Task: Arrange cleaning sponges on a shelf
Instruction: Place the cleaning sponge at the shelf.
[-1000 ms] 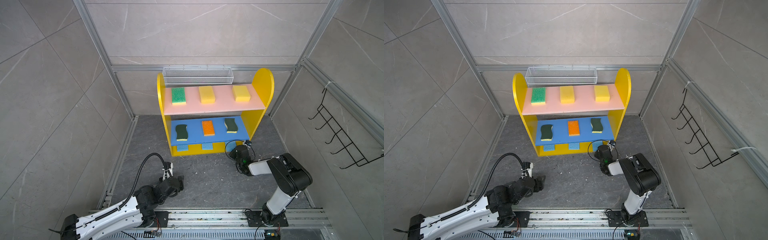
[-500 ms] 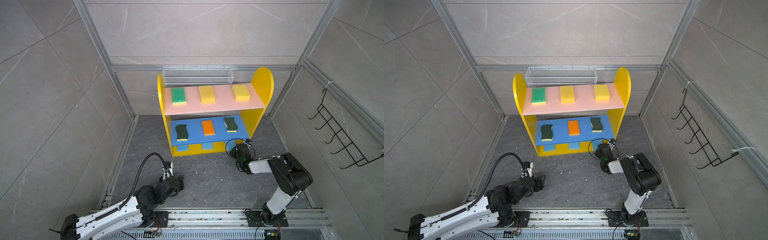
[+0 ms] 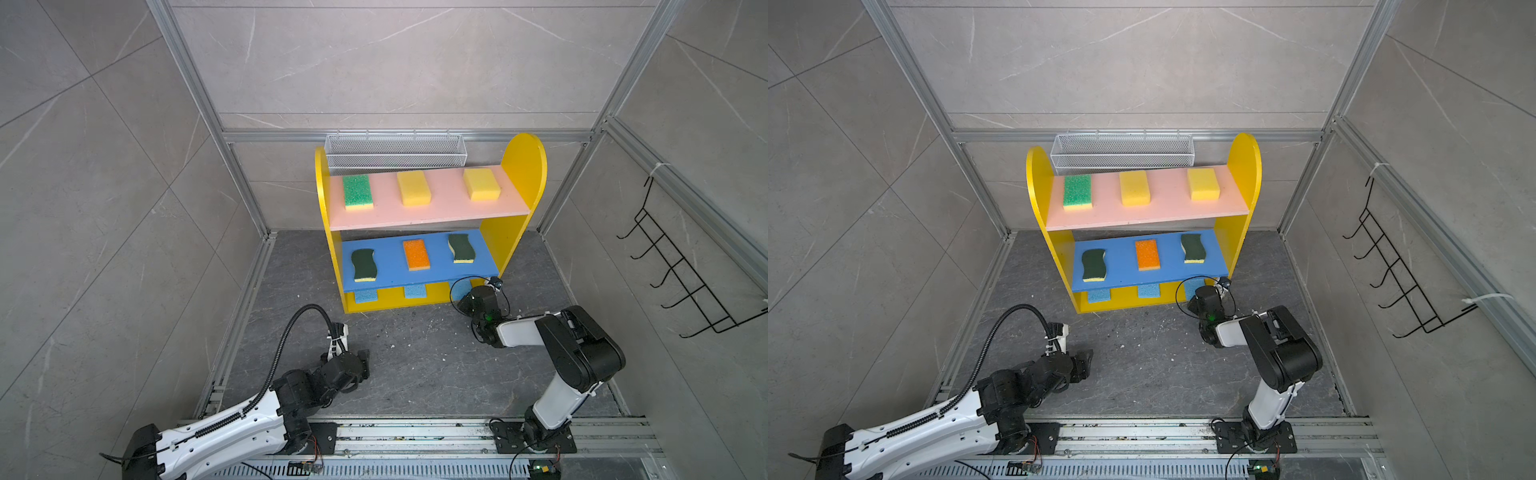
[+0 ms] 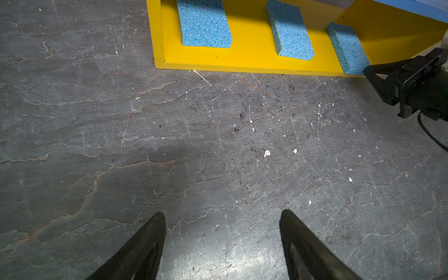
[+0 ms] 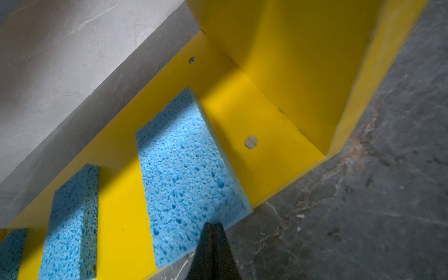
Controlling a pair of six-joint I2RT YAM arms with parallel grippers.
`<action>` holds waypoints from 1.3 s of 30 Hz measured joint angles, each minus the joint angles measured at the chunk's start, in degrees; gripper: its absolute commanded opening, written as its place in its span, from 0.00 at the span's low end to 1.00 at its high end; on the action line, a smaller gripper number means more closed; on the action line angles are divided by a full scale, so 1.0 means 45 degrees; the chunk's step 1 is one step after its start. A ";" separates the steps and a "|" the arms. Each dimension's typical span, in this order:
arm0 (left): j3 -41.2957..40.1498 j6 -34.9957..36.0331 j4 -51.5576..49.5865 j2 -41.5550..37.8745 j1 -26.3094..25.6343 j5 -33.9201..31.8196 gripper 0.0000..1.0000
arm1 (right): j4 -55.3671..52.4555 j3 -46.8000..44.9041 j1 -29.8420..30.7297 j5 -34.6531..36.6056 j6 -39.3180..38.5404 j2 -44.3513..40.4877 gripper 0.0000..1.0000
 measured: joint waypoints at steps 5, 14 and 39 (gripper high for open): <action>0.0000 0.0000 0.0024 0.0000 0.0000 -0.0005 0.76 | 0.0957 -0.0617 0.0107 -0.0194 -0.0005 -0.0913 0.05; -0.0005 0.0019 0.0068 -0.0005 0.0000 -0.0117 0.76 | 0.1666 -0.1734 0.0126 -0.0777 -0.0121 -0.1962 0.08; -0.1025 0.0107 0.1229 -0.0622 0.0000 -0.0097 0.76 | 0.6212 -0.3079 -0.0855 -0.4444 0.2351 0.0733 0.04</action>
